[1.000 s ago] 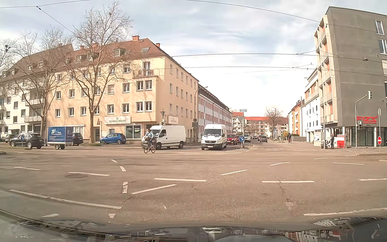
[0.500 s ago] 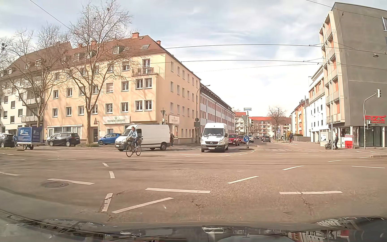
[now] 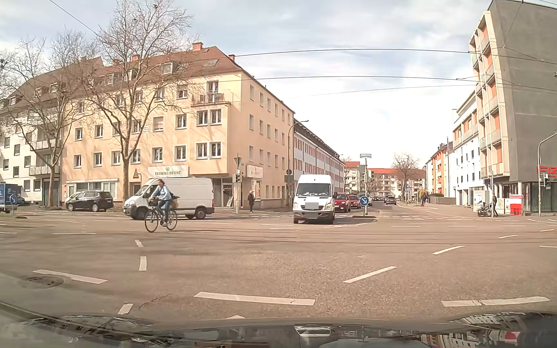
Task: Follow the waypoints while adhering to traffic rules and regulations
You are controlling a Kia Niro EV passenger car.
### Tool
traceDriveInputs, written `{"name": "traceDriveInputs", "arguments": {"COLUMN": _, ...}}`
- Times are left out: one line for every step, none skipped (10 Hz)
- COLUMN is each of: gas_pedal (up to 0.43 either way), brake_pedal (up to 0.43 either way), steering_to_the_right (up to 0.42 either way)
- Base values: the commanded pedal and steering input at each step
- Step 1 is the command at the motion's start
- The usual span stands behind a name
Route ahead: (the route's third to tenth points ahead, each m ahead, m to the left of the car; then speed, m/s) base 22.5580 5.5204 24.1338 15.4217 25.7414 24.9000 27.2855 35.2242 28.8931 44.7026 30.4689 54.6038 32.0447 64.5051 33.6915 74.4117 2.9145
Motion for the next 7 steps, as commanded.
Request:
{"name": "traceDriveInputs", "arguments": {"gas_pedal": 0.0, "brake_pedal": 0.0, "steering_to_the_right": -0.065}}
{"name": "traceDriveInputs", "arguments": {"gas_pedal": 0.0, "brake_pedal": 0.03, "steering_to_the_right": -0.07}}
{"name": "traceDriveInputs", "arguments": {"gas_pedal": 0.0, "brake_pedal": 0.061, "steering_to_the_right": -0.075}}
{"name": "traceDriveInputs", "arguments": {"gas_pedal": 0.0, "brake_pedal": 0.079, "steering_to_the_right": -0.08}}
{"name": "traceDriveInputs", "arguments": {"gas_pedal": 0.0, "brake_pedal": 0.11, "steering_to_the_right": -0.083}}
{"name": "traceDriveInputs", "arguments": {"gas_pedal": 0.0, "brake_pedal": 0.128, "steering_to_the_right": -0.085}}
{"name": "traceDriveInputs", "arguments": {"gas_pedal": 0.0, "brake_pedal": 0.159, "steering_to_the_right": -0.086}}
